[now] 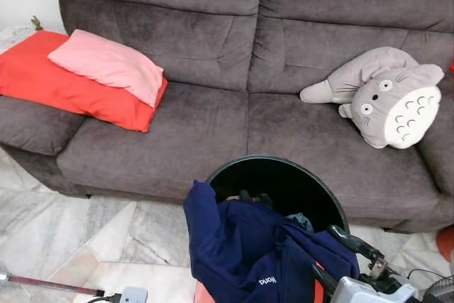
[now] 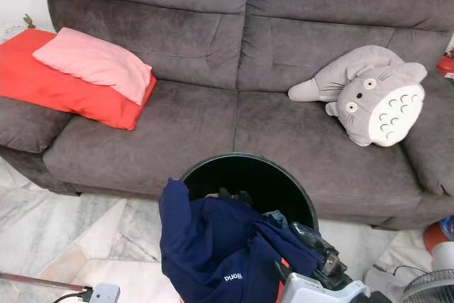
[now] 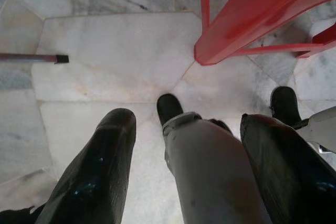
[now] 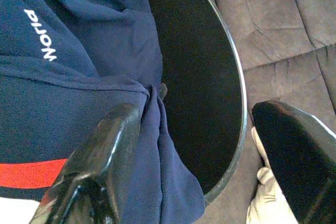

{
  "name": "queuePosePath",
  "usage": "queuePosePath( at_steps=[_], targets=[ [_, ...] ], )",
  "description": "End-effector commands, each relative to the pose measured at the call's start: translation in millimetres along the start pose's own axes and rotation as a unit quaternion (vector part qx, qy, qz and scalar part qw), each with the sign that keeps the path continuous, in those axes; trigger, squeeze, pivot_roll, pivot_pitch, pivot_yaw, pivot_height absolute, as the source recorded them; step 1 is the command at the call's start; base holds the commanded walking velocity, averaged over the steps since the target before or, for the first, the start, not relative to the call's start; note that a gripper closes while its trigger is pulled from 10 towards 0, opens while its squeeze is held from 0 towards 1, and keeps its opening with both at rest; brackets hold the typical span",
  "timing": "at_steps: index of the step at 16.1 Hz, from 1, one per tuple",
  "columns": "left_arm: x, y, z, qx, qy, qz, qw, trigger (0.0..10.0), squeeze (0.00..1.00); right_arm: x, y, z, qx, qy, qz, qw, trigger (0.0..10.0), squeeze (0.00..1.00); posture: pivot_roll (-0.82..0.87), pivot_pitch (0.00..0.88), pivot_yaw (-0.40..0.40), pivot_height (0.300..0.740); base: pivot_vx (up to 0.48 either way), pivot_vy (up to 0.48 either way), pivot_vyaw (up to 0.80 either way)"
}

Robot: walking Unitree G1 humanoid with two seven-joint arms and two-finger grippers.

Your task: Hang hanger

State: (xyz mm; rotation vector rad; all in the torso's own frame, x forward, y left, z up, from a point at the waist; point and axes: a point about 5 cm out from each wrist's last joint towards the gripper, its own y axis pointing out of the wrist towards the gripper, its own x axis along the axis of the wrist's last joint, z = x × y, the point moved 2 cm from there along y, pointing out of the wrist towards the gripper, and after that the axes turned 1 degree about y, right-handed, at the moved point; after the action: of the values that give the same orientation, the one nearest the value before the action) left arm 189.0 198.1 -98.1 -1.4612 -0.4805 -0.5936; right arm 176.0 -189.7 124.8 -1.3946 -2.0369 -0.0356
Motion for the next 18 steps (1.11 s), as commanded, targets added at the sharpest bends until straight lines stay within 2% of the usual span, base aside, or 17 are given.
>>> queuePosePath(
  at_steps=[1,3,5,6,7,8,13,18],
  targets=[
    [-10.0,-2.0,-2.2,-0.002,0.008,0.018,1.0,10.0,0.0,-3.1,-7.5,-6.6,-0.018,0.0,0.019,1.0,10.0,0.0,-0.23,0.174,-0.038,0.74,0.0,0.0,0.0],
    [-7.5,-1.1,-1.5,-0.002,0.009,0.018,1.0,10.0,0.0,-12.6,-19.1,-13.5,-0.029,-0.021,0.068,0.997,10.0,0.0,-0.25,0.18,-0.035,0.74,0.0,0.0,0.0],
    [-6.9,-0.9,-1.6,-0.003,0.011,0.018,1.0,10.0,0.0,-13.1,-23.7,-14.7,-0.022,-0.029,0.077,0.996,10.0,0.0,-0.25,0.182,-0.033,0.74,0.0,0.0,0.0],
    [-6.3,-0.7,-1.5,-0.003,0.011,0.017,1.0,10.0,0.0,-12.7,-25.9,-14.5,-0.013,-0.034,0.078,0.996,10.0,0.0,-0.25,0.182,-0.032,0.74,0.0,0.0,0.0],
    [-4.9,-0.4,-1.1,-0.004,0.011,0.016,1.0,10.0,0.0,-17.1,-30.7,-12.2,0.025,-0.06,0.091,0.994,10.0,0.0,-0.25,0.182,-0.03,0.74,0.0,0.0,0.0],
    [-4.4,-0.3,-0.8,-0.005,0.011,0.015,1.0,10.0,0.0,-19.9,-31.6,-12.6,0.038,-0.07,0.094,0.992,10.0,0.0,-0.25,0.18,-0.029,0.74,0.0,0.0,0.0],
    [-5.5,-0.9,0.8,-0.001,0.009,0.014,1.0,10.0,0.0,-19.7,-21.5,-7.2,0.06,-0.085,0.069,0.992,10.0,0.0,-0.24,0.177,-0.031,0.74,0.0,0.0,0.0],
    [-5.9,-1.1,1.7,0.002,0.007,0.014,1.0,10.0,0.0,-16.9,-14.3,-3.4,0.073,-0.077,0.049,0.993,10.0,0.0,-0.23,0.179,-0.028,0.74,0.0,0.0,0.0]
  ],
)
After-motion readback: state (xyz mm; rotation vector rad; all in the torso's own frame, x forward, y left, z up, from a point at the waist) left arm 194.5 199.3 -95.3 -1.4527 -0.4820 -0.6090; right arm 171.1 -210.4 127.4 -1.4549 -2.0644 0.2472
